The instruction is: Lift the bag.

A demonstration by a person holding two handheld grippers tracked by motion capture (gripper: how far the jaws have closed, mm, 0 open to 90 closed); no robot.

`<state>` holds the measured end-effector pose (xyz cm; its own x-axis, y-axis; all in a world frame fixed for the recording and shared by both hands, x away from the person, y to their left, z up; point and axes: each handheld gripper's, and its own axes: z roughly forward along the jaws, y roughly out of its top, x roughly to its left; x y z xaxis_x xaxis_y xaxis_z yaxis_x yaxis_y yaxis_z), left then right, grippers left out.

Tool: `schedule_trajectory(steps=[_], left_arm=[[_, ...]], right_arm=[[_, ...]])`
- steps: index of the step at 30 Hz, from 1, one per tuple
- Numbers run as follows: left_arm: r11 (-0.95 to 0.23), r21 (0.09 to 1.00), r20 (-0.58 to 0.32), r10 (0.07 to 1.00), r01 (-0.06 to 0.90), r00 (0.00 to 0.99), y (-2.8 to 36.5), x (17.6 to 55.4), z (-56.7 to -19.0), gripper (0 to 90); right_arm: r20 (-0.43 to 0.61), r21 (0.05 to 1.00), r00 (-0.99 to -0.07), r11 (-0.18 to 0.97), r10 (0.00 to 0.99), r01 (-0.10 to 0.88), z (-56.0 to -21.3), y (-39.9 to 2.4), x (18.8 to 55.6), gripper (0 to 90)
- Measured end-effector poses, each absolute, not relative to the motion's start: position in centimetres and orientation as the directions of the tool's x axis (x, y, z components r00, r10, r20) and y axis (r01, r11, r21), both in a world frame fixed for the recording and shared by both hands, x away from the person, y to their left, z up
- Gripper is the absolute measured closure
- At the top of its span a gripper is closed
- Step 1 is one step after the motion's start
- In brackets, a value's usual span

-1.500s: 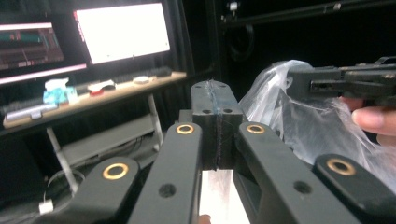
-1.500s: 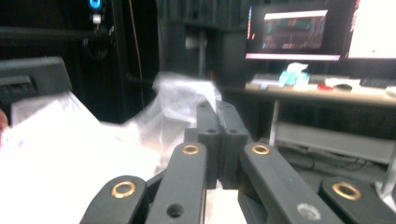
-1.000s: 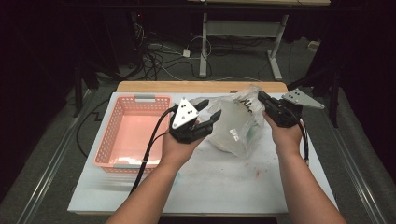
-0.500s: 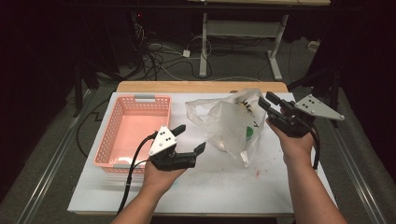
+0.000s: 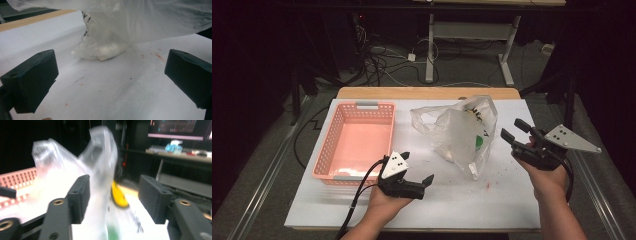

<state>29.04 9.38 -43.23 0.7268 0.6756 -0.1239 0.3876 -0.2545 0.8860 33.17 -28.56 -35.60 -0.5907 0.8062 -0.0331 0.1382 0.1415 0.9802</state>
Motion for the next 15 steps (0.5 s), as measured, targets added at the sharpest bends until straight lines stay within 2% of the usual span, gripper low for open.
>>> schedule_trajectory(steps=[9,15], left_arm=[[-0.311,0.862,-0.107,0.66,0.4,0.744,8.1,28.7,-45.1,0.0],[-0.321,0.851,-0.113,0.659,0.415,0.743,7.6,28.8,-46.3,0.0]], right_arm=[[-0.015,0.945,-0.603,0.208,0.798,0.252,-40.1,-28.5,33.3,22.0],[0.0,0.922,-0.606,0.234,0.795,0.307,-42.8,-28.5,32.8,14.8]])
